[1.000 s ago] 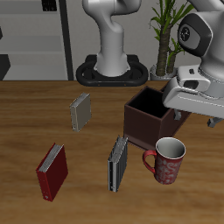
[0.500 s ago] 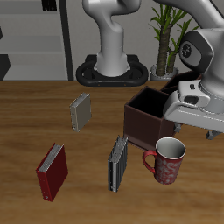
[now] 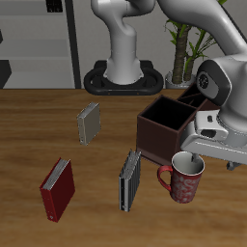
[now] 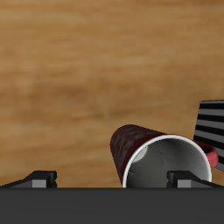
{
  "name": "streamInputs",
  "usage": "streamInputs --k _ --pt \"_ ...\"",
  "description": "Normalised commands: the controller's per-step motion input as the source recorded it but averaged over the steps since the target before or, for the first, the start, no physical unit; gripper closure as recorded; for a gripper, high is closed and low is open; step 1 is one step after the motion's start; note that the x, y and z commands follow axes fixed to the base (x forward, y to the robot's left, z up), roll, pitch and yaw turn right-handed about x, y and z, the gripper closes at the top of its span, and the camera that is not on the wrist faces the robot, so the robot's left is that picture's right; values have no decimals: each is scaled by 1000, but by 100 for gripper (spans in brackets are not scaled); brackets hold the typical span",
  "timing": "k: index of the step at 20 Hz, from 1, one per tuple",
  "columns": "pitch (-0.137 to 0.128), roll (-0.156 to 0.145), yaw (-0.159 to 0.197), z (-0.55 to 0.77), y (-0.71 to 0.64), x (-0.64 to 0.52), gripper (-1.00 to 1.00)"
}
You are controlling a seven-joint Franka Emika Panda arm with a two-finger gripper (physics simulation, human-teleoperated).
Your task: Place the red mug into the left desk caddy's left compartment
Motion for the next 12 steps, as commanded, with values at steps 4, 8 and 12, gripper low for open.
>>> streamInputs --k 4,8,12 --pt "30 -5 -20 -337 -38 45 -100" --pt "50 -3 -24 -467 -166 72 -100" --pt "38 3 -10 -411 -129 13 100"
